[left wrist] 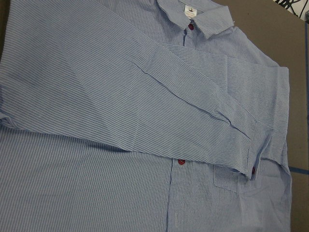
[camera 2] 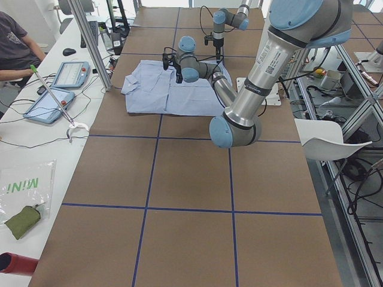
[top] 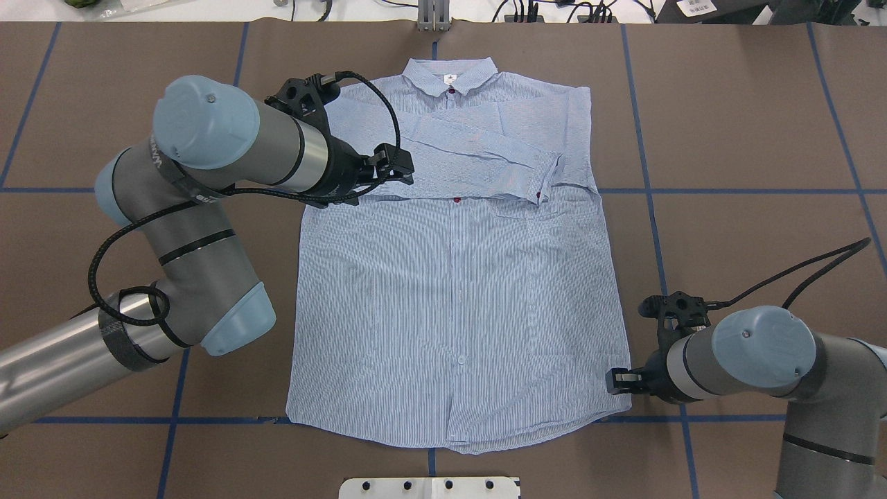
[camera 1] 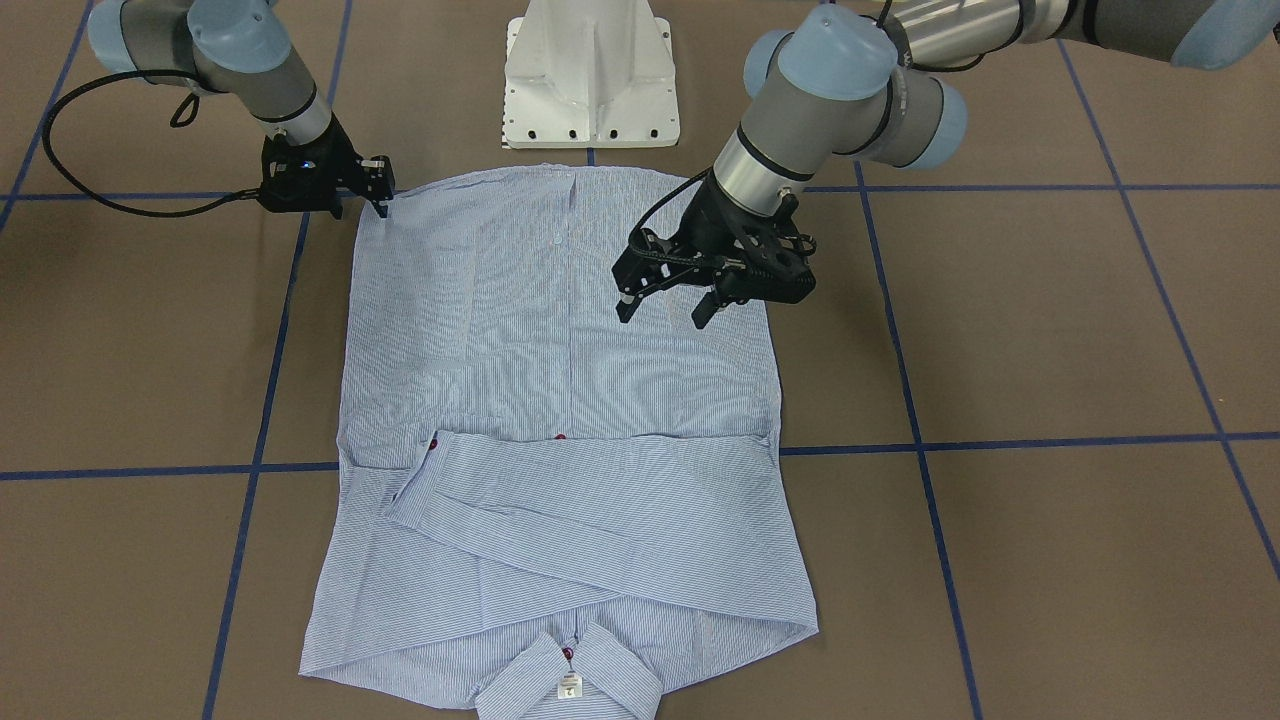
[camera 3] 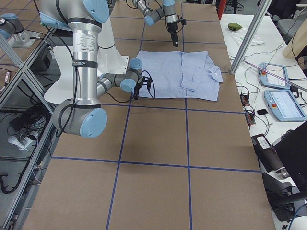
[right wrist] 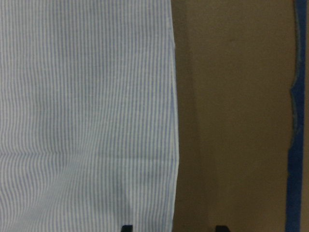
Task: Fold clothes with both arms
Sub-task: 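Move both grippers to the bottom hem corners nearest the robot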
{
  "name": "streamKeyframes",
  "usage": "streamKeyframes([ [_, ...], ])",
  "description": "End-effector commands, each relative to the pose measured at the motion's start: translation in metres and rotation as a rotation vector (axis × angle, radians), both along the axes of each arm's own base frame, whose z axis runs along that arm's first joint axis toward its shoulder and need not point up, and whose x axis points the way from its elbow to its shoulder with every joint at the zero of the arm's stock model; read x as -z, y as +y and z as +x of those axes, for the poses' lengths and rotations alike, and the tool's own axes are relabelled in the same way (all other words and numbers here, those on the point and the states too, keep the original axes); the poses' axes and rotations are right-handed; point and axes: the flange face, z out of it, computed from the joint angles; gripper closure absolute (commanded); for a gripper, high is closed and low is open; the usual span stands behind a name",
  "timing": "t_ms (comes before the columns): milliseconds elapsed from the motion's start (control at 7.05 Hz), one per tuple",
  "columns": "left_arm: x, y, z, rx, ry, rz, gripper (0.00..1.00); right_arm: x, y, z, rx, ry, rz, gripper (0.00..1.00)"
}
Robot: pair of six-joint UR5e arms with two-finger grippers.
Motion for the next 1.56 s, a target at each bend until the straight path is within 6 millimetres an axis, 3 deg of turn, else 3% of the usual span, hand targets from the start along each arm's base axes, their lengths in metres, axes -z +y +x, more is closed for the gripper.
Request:
streamKeyframes([
  [0,-0.002,-0.001,0.0,0.003,-0.003,-0.002,0.01,0.0,0.0,-0.001,0.001,0.0,0.0,0.67],
  [709,-0.003,-0.002,-0.001,0.017,-0.007,0.002,0.01,-0.001,0.007,-0.009,0.02,0.003,-0.001,0.66],
  [851,-0.002,-0.002,-0.001,0.017,-0.005,0.003,0.01,0.0,0.006,-0.008,0.017,0.002,-0.001,0.75],
  [993,-0.002,-0.002,-0.001,0.016,-0.005,0.003,0.01,0.0,0.005,-0.007,0.015,0.002,-0.001,1.0],
  [1276,-0.006,-0.002,-0.002,0.017,-0.01,-0.001,0.01,0.008,0.005,-0.005,0.014,-0.015,0.005,1.0],
  [1418,-0.03,0.004,-0.009,0.016,-0.032,-0.018,0.01,0.02,0.005,0.001,0.011,-0.038,0.013,1.0],
])
